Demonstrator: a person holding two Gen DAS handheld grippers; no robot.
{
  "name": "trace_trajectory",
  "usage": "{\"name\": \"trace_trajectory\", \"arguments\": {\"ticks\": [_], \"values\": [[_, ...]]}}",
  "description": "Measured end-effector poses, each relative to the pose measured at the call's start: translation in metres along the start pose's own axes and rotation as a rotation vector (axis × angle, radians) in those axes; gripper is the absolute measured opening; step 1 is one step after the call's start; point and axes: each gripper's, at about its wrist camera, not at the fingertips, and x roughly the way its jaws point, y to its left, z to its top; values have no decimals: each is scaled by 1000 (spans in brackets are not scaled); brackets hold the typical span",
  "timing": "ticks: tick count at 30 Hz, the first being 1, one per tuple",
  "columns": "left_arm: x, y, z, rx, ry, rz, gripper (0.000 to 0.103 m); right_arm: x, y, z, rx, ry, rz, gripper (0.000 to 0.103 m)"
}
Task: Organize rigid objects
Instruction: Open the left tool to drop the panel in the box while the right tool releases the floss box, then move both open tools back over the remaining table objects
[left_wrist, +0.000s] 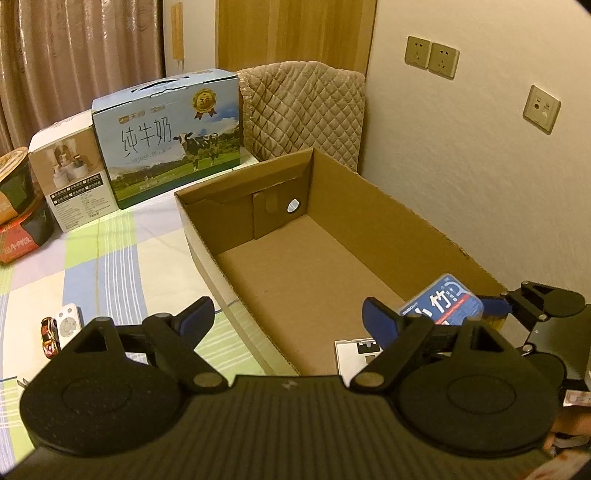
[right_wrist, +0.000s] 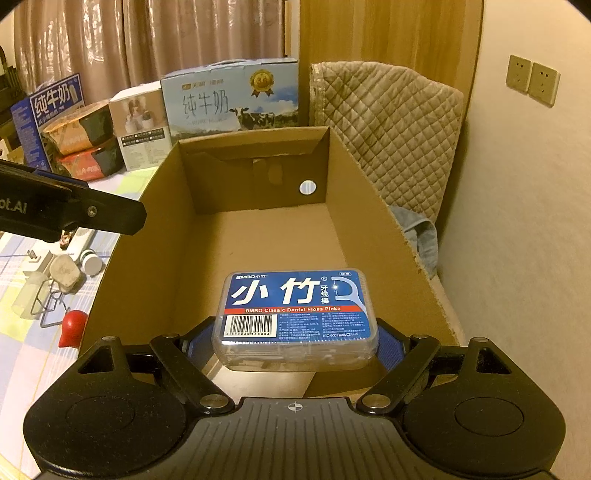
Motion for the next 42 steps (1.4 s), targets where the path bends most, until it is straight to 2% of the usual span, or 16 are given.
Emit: {"name": "trace_trajectory", "arguments": {"ticks": [12, 21, 31, 42], "values": [[-6, 17, -7, -41, -8, 15, 84, 11, 4, 2, 1, 16, 12, 84], [-26, 36, -20, -88, -16, 43, 84, -6, 10, 3, 5, -36, 24, 87], [-70, 61, -51, -175, -24, 102, 84, -45, 37, 3, 19, -92, 65, 87], [-133, 89, -96, -253, -44, 192, 88, -87, 91, -6, -6, -135, 122, 87]]}}
